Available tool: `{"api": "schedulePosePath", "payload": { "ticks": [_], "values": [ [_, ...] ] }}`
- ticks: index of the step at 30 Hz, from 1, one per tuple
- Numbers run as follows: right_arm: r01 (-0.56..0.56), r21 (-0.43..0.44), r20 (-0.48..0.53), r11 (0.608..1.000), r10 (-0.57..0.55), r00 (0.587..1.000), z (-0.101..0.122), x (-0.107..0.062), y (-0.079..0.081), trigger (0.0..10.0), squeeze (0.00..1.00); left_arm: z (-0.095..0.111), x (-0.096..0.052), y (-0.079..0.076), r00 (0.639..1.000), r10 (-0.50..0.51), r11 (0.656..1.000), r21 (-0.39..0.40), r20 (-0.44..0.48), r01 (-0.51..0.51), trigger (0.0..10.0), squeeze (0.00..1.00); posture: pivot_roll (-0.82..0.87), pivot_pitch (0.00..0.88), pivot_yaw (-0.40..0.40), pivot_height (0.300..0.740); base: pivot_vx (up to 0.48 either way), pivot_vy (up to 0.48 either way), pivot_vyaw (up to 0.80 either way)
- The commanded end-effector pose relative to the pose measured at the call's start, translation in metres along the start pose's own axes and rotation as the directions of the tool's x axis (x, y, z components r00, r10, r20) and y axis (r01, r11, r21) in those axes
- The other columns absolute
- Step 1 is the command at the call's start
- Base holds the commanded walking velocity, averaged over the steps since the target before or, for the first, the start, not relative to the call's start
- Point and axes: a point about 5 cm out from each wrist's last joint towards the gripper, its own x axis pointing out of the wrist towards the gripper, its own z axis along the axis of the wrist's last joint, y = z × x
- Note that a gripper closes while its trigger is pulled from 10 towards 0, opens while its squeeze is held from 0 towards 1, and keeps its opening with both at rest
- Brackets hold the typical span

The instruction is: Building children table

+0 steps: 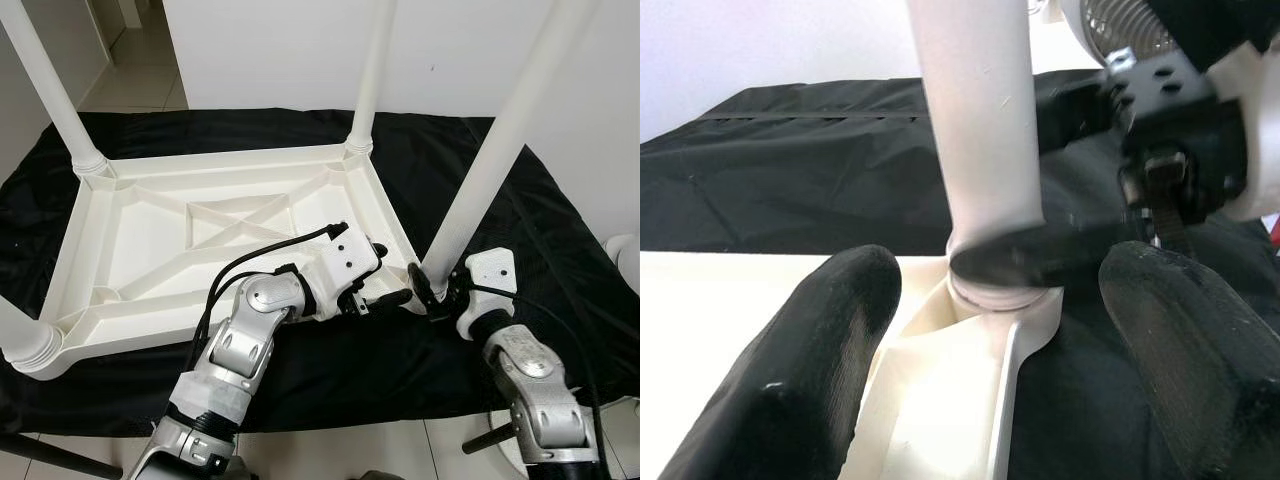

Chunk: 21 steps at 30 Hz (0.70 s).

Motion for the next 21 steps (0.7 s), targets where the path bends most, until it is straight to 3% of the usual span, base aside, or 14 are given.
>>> {"api": "schedulePosePath", "payload": {
  "ticks": [1, 5, 8, 15, 16, 19, 20, 21],
  "values": [
    [-0.061, 0.003, 0.006, 0.998, 0.061, 0.998, 0.000, 0.004, 0.002, 10.0, 0.00, -0.001, 0.002, 0.006, 0.994, 0.110, 0.994, 0.000, -0.005, -0.110, 10.0, 0.00, -0.04, 0.000, 0.009, 0.740, 0.000, 0.000, 0.00],
    [-0.186, -0.019, 0.004, 0.982, 0.186, 0.982, -0.002, 0.018, 0.005, 10.0, 0.00, 0.001, 0.004, 0.006, 0.995, 0.103, 0.995, 0.004, 0.002, -0.103, 10.0, 0.00, -0.03, 0.000, 0.009, 0.740, 0.000, 0.000, 0.00],
    [-0.221, -0.037, -0.002, 0.975, 0.221, 0.975, -0.004, 0.027, 0.005, 10.0, 0.00, 0.002, 0.005, 0.007, 0.995, 0.104, 0.995, 0.004, 0.004, -0.104, 10.0, 0.00, -0.03, 0.000, 0.007, 0.740, 0.000, 0.000, 0.00],
    [-0.262, -0.054, -0.020, 0.964, 0.261, 0.965, -0.010, 0.032, 0.006, 10.0, 0.00, 0.002, 0.004, 0.006, 0.994, 0.111, 0.994, 0.004, 0.005, -0.111, 10.0, 0.00, -0.02, 0.000, -0.003, 0.740, 0.000, 0.000, 0.00],
    [-0.274, -0.047, -0.025, 0.961, 0.273, 0.962, -0.012, 0.030, 0.008, 1.6, 0.00, 0.001, 0.003, 0.006, 0.994, 0.114, 0.993, 0.003, 0.003, -0.114, 10.0, 0.00, -0.02, 0.000, -0.006, 0.740, 0.000, 0.000, 0.00],
    [-0.284, -0.041, -0.025, 0.958, 0.283, 0.959, -0.014, 0.029, 0.008, 1.6, 0.00, 0.001, 0.002, 0.006, 0.993, 0.115, 0.993, 0.002, 0.001, -0.115, 10.0, 0.00, -0.02, 0.000, -0.006, 0.740, 0.000, 0.000, 0.00],
    [-0.284, -0.030, -0.025, 0.958, 0.283, 0.959, -0.016, 0.027, 0.009, 0.0, 0.00, 0.000, 0.002, 0.006, 0.993, 0.117, 0.993, 0.001, 0.000, -0.117, 10.0, 0.00, -0.02, 0.000, -0.011, 0.740, 0.000, 0.000, 0.00],
    [-0.284, -0.030, -0.025, 0.958, 0.283, 0.959, -0.016, 0.027, 0.009, 0.0, 0.00, 0.000, 0.002, 0.006, 0.993, 0.117, 0.993, 0.001, 0.000, -0.117, 10.0, 0.00, -0.02, 0.000, -0.011, 0.740, 0.000, 0.000, 0.00]
  ]
}}
